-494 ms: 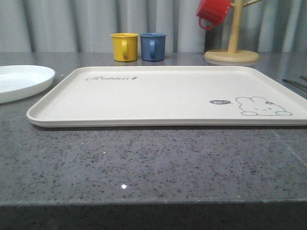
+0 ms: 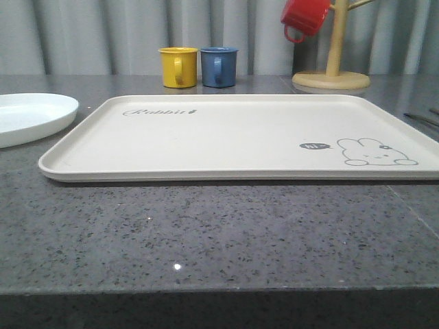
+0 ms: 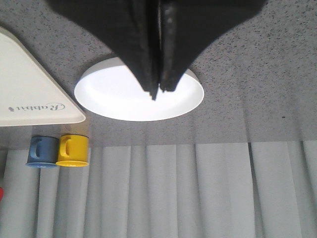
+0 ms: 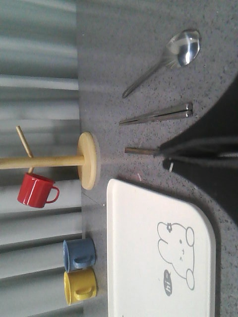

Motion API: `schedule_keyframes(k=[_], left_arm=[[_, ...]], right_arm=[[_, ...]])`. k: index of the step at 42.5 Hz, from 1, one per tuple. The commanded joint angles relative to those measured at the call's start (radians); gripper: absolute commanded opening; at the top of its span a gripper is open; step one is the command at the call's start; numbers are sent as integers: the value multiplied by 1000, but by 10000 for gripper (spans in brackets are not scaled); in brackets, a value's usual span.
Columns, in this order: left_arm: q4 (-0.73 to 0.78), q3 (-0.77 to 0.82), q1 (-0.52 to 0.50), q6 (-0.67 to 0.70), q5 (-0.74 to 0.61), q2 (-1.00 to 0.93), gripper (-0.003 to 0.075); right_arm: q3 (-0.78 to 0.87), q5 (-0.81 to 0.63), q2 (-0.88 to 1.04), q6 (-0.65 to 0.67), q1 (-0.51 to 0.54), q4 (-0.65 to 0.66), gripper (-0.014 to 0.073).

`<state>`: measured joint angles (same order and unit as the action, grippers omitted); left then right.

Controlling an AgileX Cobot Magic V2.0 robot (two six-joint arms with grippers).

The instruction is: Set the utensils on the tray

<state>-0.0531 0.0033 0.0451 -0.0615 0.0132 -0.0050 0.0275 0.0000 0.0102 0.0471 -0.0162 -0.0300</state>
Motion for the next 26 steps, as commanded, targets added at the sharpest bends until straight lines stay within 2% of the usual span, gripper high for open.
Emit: schedule_keyframes(k=[1, 8, 12, 19, 26], left_arm=[[-6, 12, 8, 5, -84, -18, -20], [-6, 6, 8, 5, -159, -18, -20], [-8, -34, 8, 5, -147, -18, -20], [-8, -209, 8, 5, -13, -7, -20], [-8, -447, 8, 5, 170, 89, -20]], right_arm=[[-2, -127, 15, -5, 4, 11, -68], [-8, -175, 15, -6, 4, 11, -68], [-60, -143, 15, -6, 4, 11, -68], [-228, 50, -4, -6, 4, 11, -68], [-408, 187, -114, -7, 4, 30, -68]])
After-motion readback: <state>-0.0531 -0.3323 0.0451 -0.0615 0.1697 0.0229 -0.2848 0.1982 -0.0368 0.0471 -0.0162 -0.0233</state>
